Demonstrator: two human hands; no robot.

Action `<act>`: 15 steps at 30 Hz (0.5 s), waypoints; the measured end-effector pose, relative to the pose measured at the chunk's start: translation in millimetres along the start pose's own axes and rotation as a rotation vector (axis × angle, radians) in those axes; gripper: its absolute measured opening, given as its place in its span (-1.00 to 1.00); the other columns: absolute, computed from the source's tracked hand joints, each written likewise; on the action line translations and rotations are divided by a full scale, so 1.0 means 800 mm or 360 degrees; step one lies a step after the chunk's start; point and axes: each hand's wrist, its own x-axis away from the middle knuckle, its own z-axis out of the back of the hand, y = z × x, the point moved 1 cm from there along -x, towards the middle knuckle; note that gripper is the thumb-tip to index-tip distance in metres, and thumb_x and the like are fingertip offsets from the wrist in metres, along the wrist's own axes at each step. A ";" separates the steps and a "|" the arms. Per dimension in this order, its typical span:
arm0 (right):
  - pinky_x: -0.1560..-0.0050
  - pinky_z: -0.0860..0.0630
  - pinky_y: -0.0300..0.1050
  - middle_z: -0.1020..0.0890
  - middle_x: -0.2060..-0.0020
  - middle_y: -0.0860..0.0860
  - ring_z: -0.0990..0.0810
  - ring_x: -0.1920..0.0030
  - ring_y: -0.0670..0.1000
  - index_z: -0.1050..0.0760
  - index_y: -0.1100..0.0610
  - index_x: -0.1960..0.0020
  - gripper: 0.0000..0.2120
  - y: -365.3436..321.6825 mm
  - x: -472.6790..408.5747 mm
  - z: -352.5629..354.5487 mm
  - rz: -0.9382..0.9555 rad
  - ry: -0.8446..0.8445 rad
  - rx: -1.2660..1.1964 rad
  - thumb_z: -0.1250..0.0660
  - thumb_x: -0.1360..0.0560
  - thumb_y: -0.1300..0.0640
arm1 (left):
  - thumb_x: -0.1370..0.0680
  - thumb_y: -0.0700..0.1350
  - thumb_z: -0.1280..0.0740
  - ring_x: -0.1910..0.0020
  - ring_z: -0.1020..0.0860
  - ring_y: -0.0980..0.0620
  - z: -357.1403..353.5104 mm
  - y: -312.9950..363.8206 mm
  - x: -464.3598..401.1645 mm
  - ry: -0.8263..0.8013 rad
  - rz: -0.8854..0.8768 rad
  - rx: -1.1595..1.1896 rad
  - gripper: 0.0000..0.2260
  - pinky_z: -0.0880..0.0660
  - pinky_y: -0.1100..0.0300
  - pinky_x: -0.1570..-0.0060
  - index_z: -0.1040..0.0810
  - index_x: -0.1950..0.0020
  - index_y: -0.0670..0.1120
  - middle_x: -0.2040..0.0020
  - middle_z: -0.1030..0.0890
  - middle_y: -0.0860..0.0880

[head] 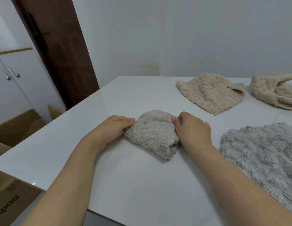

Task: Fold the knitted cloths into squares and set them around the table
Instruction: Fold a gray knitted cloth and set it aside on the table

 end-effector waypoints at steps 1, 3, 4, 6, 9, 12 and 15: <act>0.00 -0.27 0.01 -0.64 0.06 0.03 -0.55 -0.04 0.16 -0.46 0.07 0.02 -0.72 0.000 0.000 0.000 -0.0002 -0.0001 -0.0003 -0.08 -0.62 -0.08 | -0.61 -0.01 -0.30 0.26 -0.51 0.07 -0.001 0.001 -0.001 0.0061 0.0024 0.0030 -0.73 -0.40 0.21 0.12 -0.62 0.20 -0.12 0.32 -0.61 0.08; 0.01 -0.26 0.01 -0.63 0.07 0.03 -0.55 -0.03 0.16 -0.45 0.07 0.03 -0.72 0.000 0.000 -0.001 -0.0003 -0.0007 -0.0003 -0.08 -0.62 -0.08 | -0.63 0.00 -0.27 0.20 -0.55 0.02 -0.005 0.003 -0.003 0.0126 0.0060 0.0070 -0.70 -0.44 0.14 0.02 -0.66 0.15 -0.14 0.26 -0.66 0.06; 0.01 -0.26 0.01 -0.63 0.07 0.04 -0.55 -0.03 0.17 -0.44 0.08 0.04 -0.72 0.000 0.000 -0.001 0.0000 -0.0011 0.0003 -0.08 -0.62 -0.08 | -0.63 0.03 -0.26 0.16 -0.60 0.03 -0.006 0.004 -0.003 0.0121 0.0079 0.0071 -0.68 -0.46 0.13 -0.03 -0.69 0.12 -0.14 0.21 -0.70 0.05; 0.00 -0.28 0.01 -0.64 0.07 0.05 -0.55 -0.02 0.17 -0.44 0.08 0.03 -0.72 -0.001 -0.001 0.000 0.0010 -0.0020 0.0017 -0.08 -0.63 -0.08 | -0.62 0.05 -0.28 0.13 -0.67 0.09 -0.012 0.007 0.000 0.0036 0.0092 0.0086 -0.69 -0.51 0.19 -0.03 -0.70 0.06 -0.12 0.14 -0.74 0.05; -0.02 -0.30 0.01 -0.64 0.06 0.05 -0.55 -0.03 0.17 -0.46 0.10 0.01 -0.70 -0.001 -0.002 0.000 0.0021 -0.0020 0.0026 -0.08 -0.63 -0.08 | -0.56 0.03 -0.37 0.24 -0.61 0.03 -0.022 0.011 0.004 -0.0104 -0.0002 0.0112 -0.73 -0.43 0.16 0.14 -0.64 0.13 -0.18 0.22 -0.70 -0.08; -0.04 -0.32 0.02 -0.64 0.07 0.06 -0.56 -0.03 0.17 -0.46 0.10 0.01 -0.69 0.000 -0.002 0.000 0.0023 -0.0038 0.0026 -0.07 -0.63 -0.10 | -0.59 -0.12 -0.36 0.37 -0.44 0.08 -0.026 0.011 0.006 -0.0071 -0.0086 0.0213 -0.83 -0.31 0.18 0.32 -0.48 0.19 -0.07 0.34 -0.55 0.00; -0.02 -0.30 0.02 -0.64 0.06 0.05 -0.55 -0.03 0.17 -0.45 0.09 0.02 -0.68 0.000 -0.002 0.000 0.0022 -0.0056 0.0027 -0.06 -0.63 -0.11 | -0.60 -0.23 -0.32 0.40 -0.54 0.09 -0.025 0.016 0.010 -0.0053 -0.0182 0.0363 -0.92 -0.42 0.27 0.37 -0.46 0.04 -0.08 0.31 -0.62 -0.02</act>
